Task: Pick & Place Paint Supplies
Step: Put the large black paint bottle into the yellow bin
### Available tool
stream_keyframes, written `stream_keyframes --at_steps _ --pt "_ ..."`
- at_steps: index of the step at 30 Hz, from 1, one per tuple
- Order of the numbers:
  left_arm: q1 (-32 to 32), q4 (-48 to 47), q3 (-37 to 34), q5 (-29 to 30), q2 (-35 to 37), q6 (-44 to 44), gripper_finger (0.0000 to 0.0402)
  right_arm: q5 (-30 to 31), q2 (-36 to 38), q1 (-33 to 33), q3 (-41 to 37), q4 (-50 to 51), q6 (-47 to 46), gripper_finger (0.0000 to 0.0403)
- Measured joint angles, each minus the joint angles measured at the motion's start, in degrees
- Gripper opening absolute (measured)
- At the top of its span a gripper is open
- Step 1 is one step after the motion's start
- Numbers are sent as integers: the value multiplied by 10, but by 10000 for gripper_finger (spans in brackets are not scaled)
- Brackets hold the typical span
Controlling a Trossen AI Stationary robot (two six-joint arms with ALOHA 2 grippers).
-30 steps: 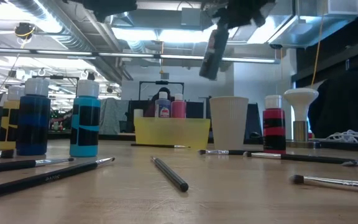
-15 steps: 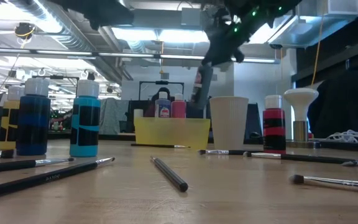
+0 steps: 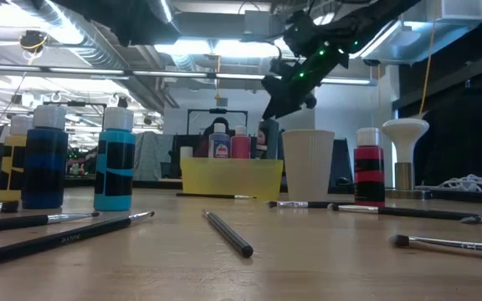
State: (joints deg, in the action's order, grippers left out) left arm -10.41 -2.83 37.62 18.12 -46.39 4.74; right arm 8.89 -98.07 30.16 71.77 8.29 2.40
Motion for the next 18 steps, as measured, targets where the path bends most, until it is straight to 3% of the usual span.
stream_keyframes --at_steps 18 --pt "-17 -48 0 5 -2 50 125 -37 -51 26 0 -33 -4 120"
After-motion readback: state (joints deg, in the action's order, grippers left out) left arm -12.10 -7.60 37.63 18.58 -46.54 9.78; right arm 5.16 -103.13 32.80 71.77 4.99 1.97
